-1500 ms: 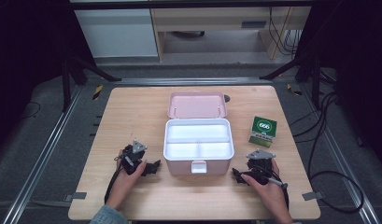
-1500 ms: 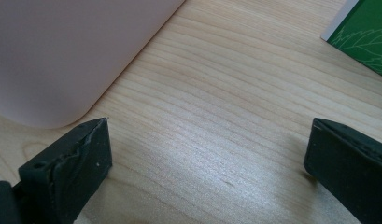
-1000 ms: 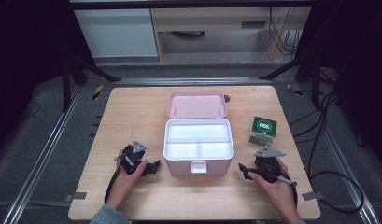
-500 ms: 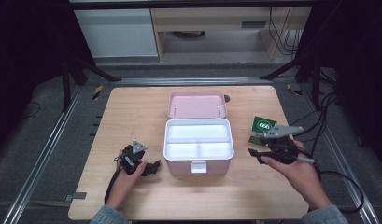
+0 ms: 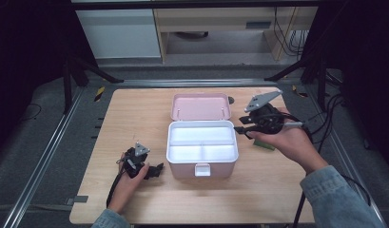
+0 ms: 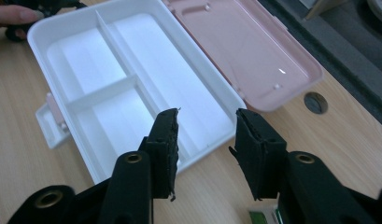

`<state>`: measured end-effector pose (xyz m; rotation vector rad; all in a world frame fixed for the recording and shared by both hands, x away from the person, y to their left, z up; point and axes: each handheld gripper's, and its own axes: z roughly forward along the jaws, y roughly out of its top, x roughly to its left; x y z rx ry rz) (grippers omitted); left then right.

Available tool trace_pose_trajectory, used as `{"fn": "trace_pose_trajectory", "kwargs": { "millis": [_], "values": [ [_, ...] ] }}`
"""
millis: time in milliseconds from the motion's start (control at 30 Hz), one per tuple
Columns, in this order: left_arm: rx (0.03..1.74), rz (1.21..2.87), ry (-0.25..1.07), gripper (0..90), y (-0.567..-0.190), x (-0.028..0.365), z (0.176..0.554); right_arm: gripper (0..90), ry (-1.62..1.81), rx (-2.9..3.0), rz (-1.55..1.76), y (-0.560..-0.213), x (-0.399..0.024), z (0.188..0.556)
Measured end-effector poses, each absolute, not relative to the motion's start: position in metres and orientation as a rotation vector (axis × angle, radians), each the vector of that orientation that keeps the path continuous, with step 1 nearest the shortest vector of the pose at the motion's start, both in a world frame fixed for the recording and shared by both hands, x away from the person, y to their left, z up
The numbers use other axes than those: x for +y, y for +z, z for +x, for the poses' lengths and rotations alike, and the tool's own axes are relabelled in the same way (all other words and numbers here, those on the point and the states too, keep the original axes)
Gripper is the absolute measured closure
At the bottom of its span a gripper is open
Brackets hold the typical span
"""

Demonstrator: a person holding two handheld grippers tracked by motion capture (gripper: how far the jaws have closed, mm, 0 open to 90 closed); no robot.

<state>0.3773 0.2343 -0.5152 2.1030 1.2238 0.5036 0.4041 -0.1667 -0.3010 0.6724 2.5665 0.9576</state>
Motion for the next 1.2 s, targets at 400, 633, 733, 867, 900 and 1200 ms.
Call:
{"fn": "trace_pose_trajectory", "kwargs": {
  "millis": [400,633,733,867,900,1200],
  "values": [
    [1.225,2.102,0.502,0.0,-0.515,0.234,0.377,70.2,0.908,2.696,0.472,-0.299,-0.097,0.427],
    [1.226,2.099,0.503,0.0,-0.515,0.234,0.377,73.3,0.823,2.810,0.328,-0.313,-0.055,0.429],
    [1.226,2.099,0.503,0.0,-0.515,0.234,0.377,73.2,0.788,2.838,0.298,-0.318,-0.047,0.429],
    [1.225,2.101,0.503,0.0,-0.515,0.234,0.377,72.9,0.721,2.879,0.242,-0.331,-0.034,0.431],
    [1.225,2.100,0.503,0.0,-0.515,0.234,0.377,73.1,0.709,2.891,0.231,-0.335,-0.030,0.432],
    [1.226,2.099,0.504,0.0,-0.515,0.234,0.377,73.7,0.642,2.942,0.180,-0.348,-0.022,0.439]
  ]
}}
